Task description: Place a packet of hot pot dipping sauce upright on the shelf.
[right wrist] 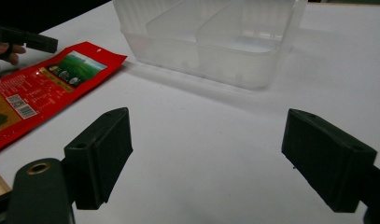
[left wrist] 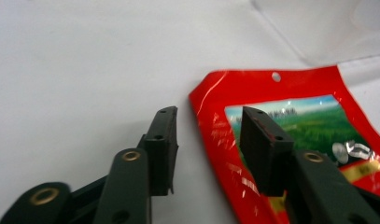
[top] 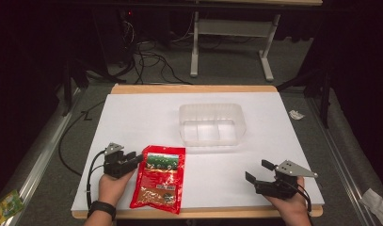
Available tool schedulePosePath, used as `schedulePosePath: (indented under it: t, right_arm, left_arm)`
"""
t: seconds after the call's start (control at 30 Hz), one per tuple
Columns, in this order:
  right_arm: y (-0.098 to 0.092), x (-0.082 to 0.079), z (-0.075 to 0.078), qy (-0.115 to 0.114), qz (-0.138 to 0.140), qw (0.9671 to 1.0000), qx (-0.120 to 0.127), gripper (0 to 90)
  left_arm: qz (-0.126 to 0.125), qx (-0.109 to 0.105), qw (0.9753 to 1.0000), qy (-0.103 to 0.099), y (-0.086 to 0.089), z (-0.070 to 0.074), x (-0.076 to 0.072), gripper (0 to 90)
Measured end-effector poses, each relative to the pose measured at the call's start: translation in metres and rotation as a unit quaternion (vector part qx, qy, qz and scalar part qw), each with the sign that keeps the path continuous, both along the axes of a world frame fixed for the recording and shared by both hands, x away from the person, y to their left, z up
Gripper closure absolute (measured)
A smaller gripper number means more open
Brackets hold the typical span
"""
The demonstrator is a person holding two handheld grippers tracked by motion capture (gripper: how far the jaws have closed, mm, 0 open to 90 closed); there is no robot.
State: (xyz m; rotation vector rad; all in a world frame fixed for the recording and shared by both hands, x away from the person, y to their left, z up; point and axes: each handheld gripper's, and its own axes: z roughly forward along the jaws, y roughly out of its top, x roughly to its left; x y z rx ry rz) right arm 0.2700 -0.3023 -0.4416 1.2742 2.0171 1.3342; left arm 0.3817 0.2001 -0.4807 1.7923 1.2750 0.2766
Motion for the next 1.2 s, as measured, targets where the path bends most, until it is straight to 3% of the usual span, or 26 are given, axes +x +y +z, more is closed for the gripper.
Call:
schedulePosePath:
  t: [0.1,0.17,0.3,0.37,0.53,0.67,0.97,1.2]
  right_arm:
    - [0.0,0.001,-0.001,0.002,0.002,1.0,-0.001,16.5]
    - [0.0,0.001,-0.001,0.005,0.002,1.0,-0.001,16.5]
    - [0.001,0.001,-0.001,0.005,0.002,1.0,-0.001,16.6]
    - [0.001,0.001,-0.001,0.005,0.003,1.0,-0.001,16.6]
    - [0.001,0.001,-0.002,0.007,0.003,1.0,0.0,16.8]
    - [0.002,0.0,-0.001,0.008,0.003,1.0,-0.004,16.9]
    - [0.0,0.0,-0.002,0.009,0.002,1.0,-0.004,17.2]
    - [0.001,0.0,-0.002,0.006,0.001,1.0,-0.006,17.4]
  left_arm:
    - [-0.004,0.013,0.9999,-0.006,-0.006,0.0,0.01,50.9]
    - [-0.002,-0.002,0.9999,-0.01,-0.01,0.0,0.017,47.0]
    - [-0.018,0.021,0.9996,-0.001,-0.021,-0.002,0.028,46.0]
    - [-0.029,0.029,0.999,0.016,-0.023,-0.003,0.031,48.6]
    - [-0.037,0.027,0.9988,0.017,-0.022,-0.003,0.029,54.7]
    - [-0.039,0.022,0.9988,0.022,-0.021,-0.004,0.028,66.9]
    - [-0.062,0.033,0.9974,0.014,-0.024,-0.004,0.025,86.8]
    - [-0.063,0.028,0.9976,-0.008,-0.023,-0.002,0.02,88.6]
